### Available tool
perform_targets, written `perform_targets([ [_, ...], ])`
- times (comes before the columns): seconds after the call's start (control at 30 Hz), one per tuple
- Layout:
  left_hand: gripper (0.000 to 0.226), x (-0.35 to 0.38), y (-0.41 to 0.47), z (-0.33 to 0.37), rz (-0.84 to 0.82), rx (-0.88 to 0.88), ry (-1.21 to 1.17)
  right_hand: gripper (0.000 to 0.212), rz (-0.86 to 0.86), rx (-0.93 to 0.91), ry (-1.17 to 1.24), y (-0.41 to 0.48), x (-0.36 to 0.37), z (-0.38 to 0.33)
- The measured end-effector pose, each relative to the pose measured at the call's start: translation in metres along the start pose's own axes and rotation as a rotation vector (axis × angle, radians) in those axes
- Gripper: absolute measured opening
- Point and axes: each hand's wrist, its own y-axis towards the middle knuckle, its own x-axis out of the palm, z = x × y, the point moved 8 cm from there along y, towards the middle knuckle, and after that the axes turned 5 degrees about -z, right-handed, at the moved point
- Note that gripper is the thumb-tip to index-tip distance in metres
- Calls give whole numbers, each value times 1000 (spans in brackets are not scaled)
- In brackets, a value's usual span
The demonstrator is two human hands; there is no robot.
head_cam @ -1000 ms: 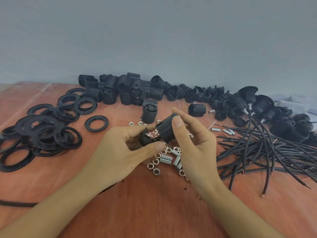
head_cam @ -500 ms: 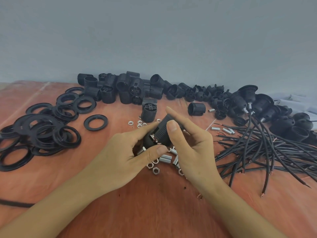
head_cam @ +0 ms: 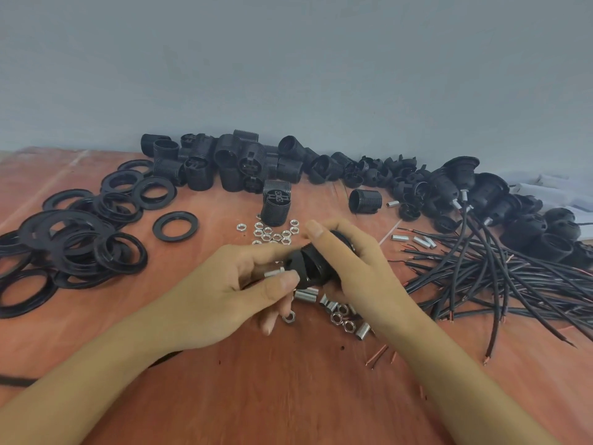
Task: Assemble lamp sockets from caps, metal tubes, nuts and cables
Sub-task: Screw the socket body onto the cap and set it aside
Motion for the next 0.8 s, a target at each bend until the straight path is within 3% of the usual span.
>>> perform_targets([
  [0.17, 25, 2, 0, -5, 16, -44, 22, 53, 14, 28, -177, 1, 6, 4],
  [0.27, 25, 0, 0, -5, 58, -25, 34, 49, 58, -5, -225, -1, 7, -2],
  [0.63, 30, -3, -1, -2, 136, 21, 22, 51, 66, -91, -274, -1, 9, -11],
  [0.8, 29, -10, -1, 6, 165, 73, 114, 51, -39, -126, -241, -2, 23, -11],
])
